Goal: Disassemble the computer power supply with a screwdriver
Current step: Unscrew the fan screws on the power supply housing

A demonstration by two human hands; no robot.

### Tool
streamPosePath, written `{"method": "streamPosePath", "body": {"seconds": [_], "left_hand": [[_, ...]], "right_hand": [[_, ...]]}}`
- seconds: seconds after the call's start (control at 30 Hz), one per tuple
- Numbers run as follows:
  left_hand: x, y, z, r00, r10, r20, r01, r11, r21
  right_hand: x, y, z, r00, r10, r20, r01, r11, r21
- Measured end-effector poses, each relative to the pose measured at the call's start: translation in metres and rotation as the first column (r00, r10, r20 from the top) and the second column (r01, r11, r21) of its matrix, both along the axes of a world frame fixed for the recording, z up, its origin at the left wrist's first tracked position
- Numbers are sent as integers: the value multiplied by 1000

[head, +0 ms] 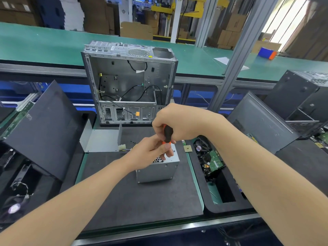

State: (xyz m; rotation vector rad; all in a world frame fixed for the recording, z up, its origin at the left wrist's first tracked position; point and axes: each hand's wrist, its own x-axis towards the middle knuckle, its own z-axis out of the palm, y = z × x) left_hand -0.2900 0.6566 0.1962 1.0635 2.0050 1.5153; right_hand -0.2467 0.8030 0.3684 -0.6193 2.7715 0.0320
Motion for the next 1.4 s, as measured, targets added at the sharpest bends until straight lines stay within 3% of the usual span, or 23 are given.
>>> {"method": "streamPosePath", "body": {"seconds": [0.07, 0.2, 0.27, 0.43, 0.73, 0.9, 1.1, 1.23, 1.4], "left_hand": [[0, 0, -1, 1000, 14, -16, -14, 1000, -21], [-3, 2, 0, 999, 34, -34, -36, 998, -58], [-6, 1, -2, 995, 38, -89, -47, 993, -104], [-6, -8, -19, 965, 27, -262, -99, 960, -263], [-6, -1, -27, 925, 40, -378, -151, 951, -270], [-6, 0, -21, 897, -87, -433, -101, 914, -394], [-1, 7, -20, 781, -209, -589, -160, 844, -512], [0, 8, -23, 764, -226, -604, -171, 832, -528], [-7, 0, -21, 922, -95, -375, -72, 910, -408]], "right_hand": [[0, 0, -4, 1000, -19, -13, 18, 1000, -17], [2, -5, -19, 961, -118, -250, 144, 986, 87], [1, -7, -24, 946, -139, -293, 168, 983, 79], [1, -3, -21, 967, -115, -229, 115, 993, -14], [10, 4, -9, 989, -100, -109, 89, 991, -97], [10, 6, -9, 987, -114, -116, 103, 990, -99], [12, 7, -8, 986, -114, -124, 102, 990, -102], [13, 8, -7, 985, -128, -116, 116, 987, -109], [13, 11, -8, 978, -151, -142, 135, 984, -115]]}}
